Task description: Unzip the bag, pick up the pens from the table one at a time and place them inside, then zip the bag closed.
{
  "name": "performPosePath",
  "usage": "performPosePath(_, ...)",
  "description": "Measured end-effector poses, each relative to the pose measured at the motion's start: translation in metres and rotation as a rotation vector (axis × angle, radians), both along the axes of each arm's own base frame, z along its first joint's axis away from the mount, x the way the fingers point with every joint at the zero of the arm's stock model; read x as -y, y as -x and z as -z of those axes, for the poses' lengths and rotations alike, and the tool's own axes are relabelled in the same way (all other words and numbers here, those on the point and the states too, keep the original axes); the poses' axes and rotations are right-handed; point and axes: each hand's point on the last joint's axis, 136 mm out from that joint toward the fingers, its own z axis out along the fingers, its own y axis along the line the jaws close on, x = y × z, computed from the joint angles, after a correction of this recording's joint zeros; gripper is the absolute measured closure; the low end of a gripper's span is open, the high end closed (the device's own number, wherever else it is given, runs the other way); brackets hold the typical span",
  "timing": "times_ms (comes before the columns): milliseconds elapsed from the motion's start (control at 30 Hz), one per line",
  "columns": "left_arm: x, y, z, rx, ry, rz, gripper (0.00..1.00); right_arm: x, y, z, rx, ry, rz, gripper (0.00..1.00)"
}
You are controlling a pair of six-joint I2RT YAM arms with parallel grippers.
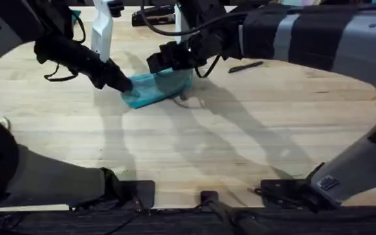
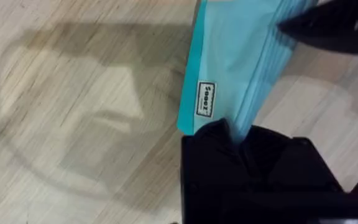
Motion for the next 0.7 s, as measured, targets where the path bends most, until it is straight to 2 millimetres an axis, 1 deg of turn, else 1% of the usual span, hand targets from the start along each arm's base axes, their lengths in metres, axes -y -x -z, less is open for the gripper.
performPosePath(167,0.0,0.0,0.0,0.0,0.0,0.0,0.957,-0.0002,-0.0019,-0.0011,0.008,-0.003,0.003,0.476)
performPosePath(300,0.0,0.0,0.0,0.0,0.0,0.0,0.957,-0.001,-0.0024,-0.0018,0.011,-0.006,0.003,0.705)
performPosePath(367,0.0,0.0,0.0,0.0,0.0,0.0,0.957,-0.0007,-0.0025,-0.0018,0.011,-0.006,0.004,0.795)
performPosePath(567,0.0,0.0001,0.0,0.0,0.0,0.0,0.957,0.0001,-0.0024,-0.0012,0.008,-0.004,0.007,0.952)
performPosePath(700,0.0001,0.0002,0.0,-0.001,0.0,0.0,0.957,0.0013,-0.0008,0.0004,-0.001,0.003,0.007,0.968)
